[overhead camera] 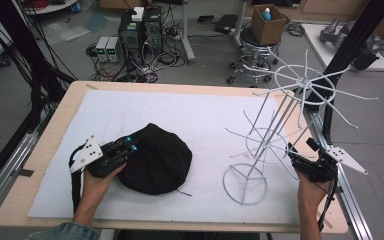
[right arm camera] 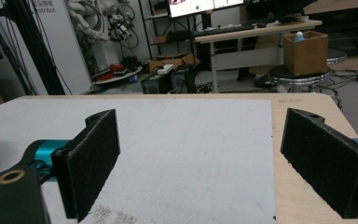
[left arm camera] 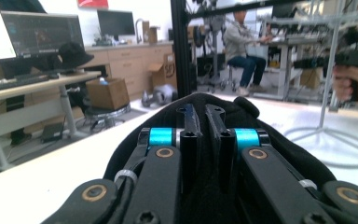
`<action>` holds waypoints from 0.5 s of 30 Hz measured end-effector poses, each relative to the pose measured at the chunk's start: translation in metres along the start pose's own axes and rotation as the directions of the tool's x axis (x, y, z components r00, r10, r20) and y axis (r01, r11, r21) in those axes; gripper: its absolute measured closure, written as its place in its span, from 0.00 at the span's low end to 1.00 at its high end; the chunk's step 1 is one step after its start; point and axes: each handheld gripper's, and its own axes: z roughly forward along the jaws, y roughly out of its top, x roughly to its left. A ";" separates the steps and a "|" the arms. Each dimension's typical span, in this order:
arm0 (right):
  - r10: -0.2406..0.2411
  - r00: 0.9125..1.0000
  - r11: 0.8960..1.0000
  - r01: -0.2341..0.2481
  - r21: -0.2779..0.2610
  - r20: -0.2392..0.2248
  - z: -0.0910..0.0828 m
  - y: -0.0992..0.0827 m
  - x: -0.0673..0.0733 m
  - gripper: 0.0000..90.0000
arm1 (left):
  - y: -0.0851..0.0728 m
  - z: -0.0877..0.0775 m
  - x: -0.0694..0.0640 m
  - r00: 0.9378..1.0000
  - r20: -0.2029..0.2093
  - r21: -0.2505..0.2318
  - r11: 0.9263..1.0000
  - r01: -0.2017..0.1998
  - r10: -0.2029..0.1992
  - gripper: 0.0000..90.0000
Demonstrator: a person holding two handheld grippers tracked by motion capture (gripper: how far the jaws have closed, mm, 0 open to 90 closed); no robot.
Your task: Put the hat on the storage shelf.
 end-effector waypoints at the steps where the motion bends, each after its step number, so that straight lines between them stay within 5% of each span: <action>1: 0.000 1.000 1.000 0.000 0.000 0.000 0.000 0.000 0.000 0.12 | 0.001 -0.002 0.002 1.000 -0.001 -0.011 1.000 0.003 -0.003 0.94; 8: -0.010 1.000 1.000 0.010 -0.008 0.003 0.000 0.000 -0.001 0.12 | 0.010 -0.017 0.012 1.000 -0.012 -0.096 0.995 0.019 -0.020 0.94; 15: -0.007 1.000 1.000 0.007 -0.019 0.005 -0.001 0.000 -0.002 0.12 | 0.030 -0.023 0.019 1.000 -0.004 -0.184 0.983 0.009 -0.010 0.94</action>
